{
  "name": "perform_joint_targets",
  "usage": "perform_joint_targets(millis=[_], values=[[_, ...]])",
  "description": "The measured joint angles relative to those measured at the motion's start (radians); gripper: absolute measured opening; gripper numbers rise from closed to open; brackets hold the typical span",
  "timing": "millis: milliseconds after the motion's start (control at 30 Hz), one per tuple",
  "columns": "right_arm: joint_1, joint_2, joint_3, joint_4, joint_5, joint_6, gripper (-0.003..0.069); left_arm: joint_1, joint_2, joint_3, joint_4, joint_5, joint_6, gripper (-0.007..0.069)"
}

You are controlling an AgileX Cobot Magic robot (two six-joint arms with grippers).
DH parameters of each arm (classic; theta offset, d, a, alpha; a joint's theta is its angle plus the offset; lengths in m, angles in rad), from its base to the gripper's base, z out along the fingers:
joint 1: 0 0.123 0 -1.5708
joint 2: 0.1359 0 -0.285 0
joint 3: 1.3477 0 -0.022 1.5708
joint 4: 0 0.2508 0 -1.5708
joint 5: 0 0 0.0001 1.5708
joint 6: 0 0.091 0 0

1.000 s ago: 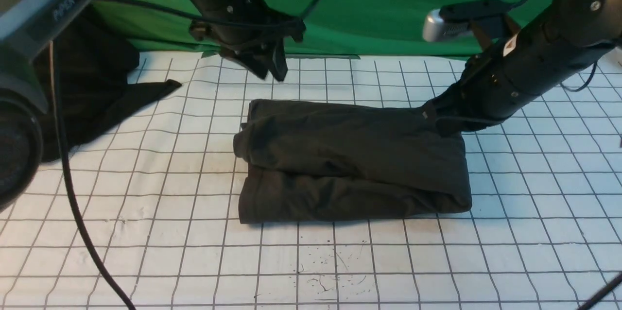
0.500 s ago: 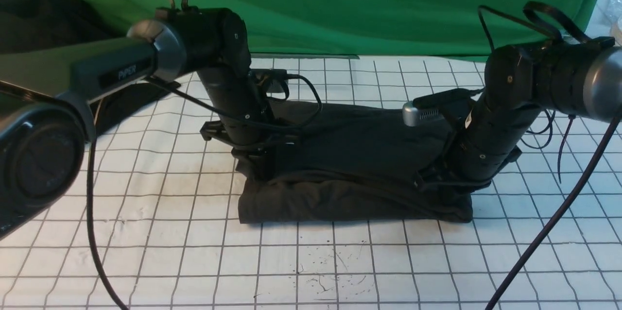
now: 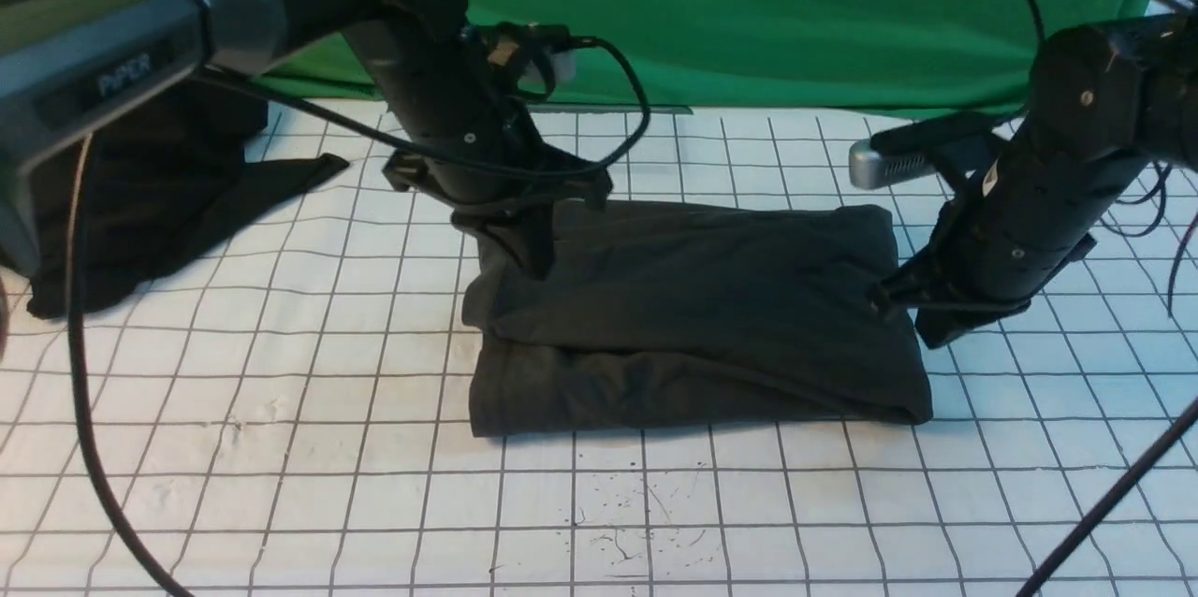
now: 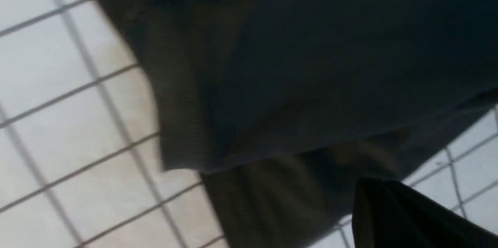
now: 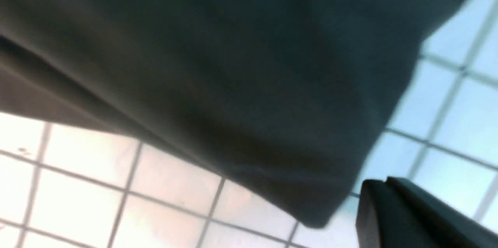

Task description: Fold a long-sleeved shirt over a white checkered tablecloth.

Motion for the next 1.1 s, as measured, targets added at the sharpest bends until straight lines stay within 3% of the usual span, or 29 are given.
perform_joint_targets(millis=[233,367,633,900,1100], values=[[-0.002,-0.036,0.005,0.0,-0.005,-0.027,-0.0002,-0.099,0.071,0.0,0.001,-0.057,0.009,-0.0003],[-0.002,-0.036,0.015,0.0,-0.006,-0.039,-0.0002,-0.11,0.127,0.022,0.077,-0.06,-0.04,-0.0003],[-0.025,-0.038,0.017,-0.001,0.005,-0.051,-0.0002,-0.108,0.1,0.196,0.068,-0.145,-0.04,-0.0001],[-0.061,-0.2,0.018,-0.004,0.013,-0.064,-0.0002,-0.107,-0.102,0.267,0.159,-0.137,-0.061,-0.0001],[-0.067,-0.525,0.025,-0.004,-0.053,-0.064,-0.0002,-0.107,-0.423,0.276,0.199,-0.1,-0.084,-0.0001]])
